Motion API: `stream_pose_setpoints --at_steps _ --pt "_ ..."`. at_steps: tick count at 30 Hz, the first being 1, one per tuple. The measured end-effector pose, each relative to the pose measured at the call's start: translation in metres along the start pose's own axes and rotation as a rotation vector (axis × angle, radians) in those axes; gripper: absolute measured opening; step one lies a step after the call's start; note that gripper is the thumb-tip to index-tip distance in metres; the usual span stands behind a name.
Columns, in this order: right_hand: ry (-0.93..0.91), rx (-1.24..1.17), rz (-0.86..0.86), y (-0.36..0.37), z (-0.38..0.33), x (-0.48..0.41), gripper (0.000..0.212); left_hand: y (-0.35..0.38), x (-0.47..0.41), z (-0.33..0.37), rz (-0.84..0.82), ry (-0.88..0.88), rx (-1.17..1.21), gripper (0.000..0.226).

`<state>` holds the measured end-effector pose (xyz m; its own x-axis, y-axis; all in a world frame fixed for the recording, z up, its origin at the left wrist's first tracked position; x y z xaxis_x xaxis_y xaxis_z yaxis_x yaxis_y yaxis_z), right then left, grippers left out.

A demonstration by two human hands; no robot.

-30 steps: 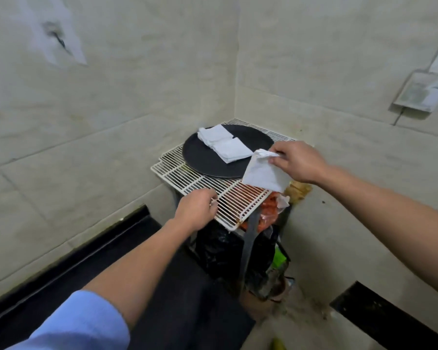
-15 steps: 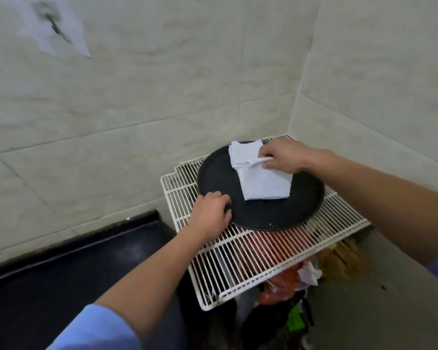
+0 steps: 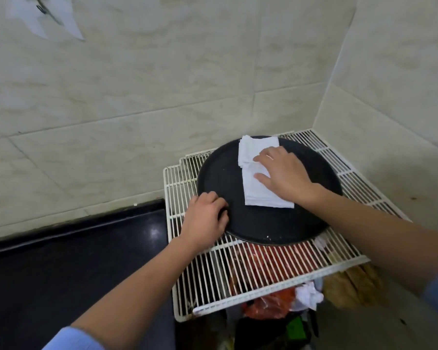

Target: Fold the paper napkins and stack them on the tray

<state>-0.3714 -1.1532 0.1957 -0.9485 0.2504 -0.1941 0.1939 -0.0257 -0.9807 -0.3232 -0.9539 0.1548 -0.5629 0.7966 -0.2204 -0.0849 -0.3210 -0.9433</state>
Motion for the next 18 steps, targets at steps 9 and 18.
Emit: stream_pose_setpoints --at_steps 9,18 --pt "0.007 -0.088 -0.155 0.038 -0.012 0.027 0.055 0.001 0.004 0.001 0.032 0.034 0.012 0.020" --pt "-0.026 -0.063 0.056 -0.018 -0.095 0.012 0.044 -0.048 0.090 -0.048 0.062 0.029 -0.034 0.016"
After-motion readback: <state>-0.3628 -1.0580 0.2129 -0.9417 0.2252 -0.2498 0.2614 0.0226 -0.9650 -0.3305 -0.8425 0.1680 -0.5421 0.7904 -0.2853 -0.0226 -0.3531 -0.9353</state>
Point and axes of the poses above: each hand's wrist, its own x-axis away from the middle knuckle, its own y-axis out of the palm, z = x × y, the point moved 5 cm from there along -x, towards the middle knuckle, and after that the axes turned 2 degrees about -z, right-handed, at the moved point
